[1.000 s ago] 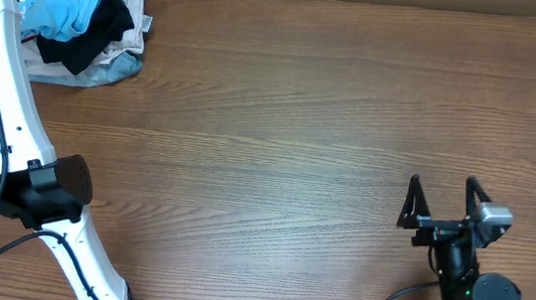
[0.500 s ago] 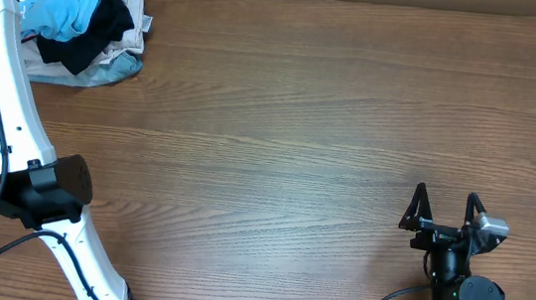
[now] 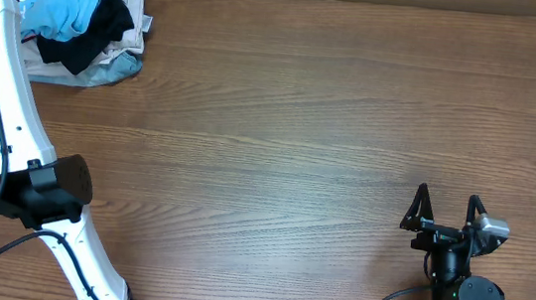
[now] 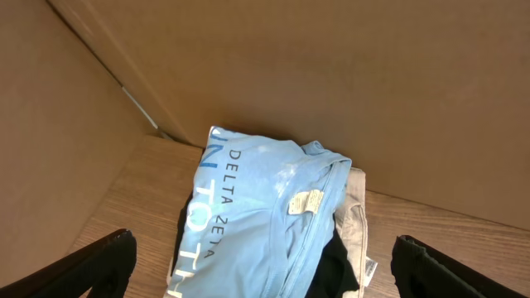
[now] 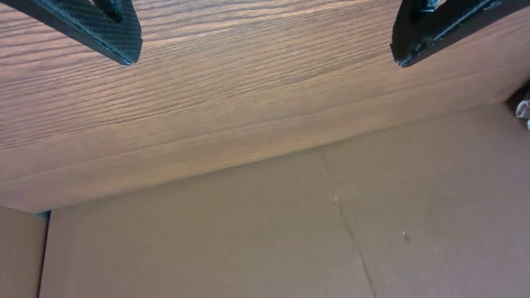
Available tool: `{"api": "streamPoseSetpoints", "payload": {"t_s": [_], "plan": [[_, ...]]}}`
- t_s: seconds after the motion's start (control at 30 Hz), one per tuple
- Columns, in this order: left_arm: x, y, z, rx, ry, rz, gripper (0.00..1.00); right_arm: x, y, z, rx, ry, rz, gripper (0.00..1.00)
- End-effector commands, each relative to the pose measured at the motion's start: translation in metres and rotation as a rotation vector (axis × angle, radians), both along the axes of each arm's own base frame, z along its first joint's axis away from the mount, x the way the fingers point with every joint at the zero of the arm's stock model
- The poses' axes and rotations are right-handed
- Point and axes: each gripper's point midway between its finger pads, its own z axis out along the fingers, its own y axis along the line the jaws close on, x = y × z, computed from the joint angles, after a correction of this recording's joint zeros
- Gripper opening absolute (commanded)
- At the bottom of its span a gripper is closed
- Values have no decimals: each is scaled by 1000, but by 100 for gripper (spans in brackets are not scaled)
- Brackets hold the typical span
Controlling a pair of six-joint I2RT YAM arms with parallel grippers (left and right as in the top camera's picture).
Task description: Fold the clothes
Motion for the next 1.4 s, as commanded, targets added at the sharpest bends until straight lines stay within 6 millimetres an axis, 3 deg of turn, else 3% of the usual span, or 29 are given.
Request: {"api": "streamPoseSetpoints", "payload": {"t_s": [0.0,0.63,0.77,0.9,1.07,1.23,1.37], "plan": [[0,2,2,12,-3,-7,100,0,0,-1,-5,-7,-4,100],[1,2,-1,10,2,-8,100,0,0,-1,-5,-7,-4,100],[2,-10,4,15,-6,-26,100,0,0,-1,-5,-7,-4,100],[-6,-47,20,18,-18,-86,100,0,0,-1,-5,-7,-4,100],[-43,-124,24,8,25,-223,100,0,0,-1,-5,-7,-4,100],[-108,-206,-16,-2,154,-403,100,0,0,-1,-5,-7,-4,100],[-157,-237,-51,36,236,-505,100,0,0,-1,-5,-7,-4,100]]}}
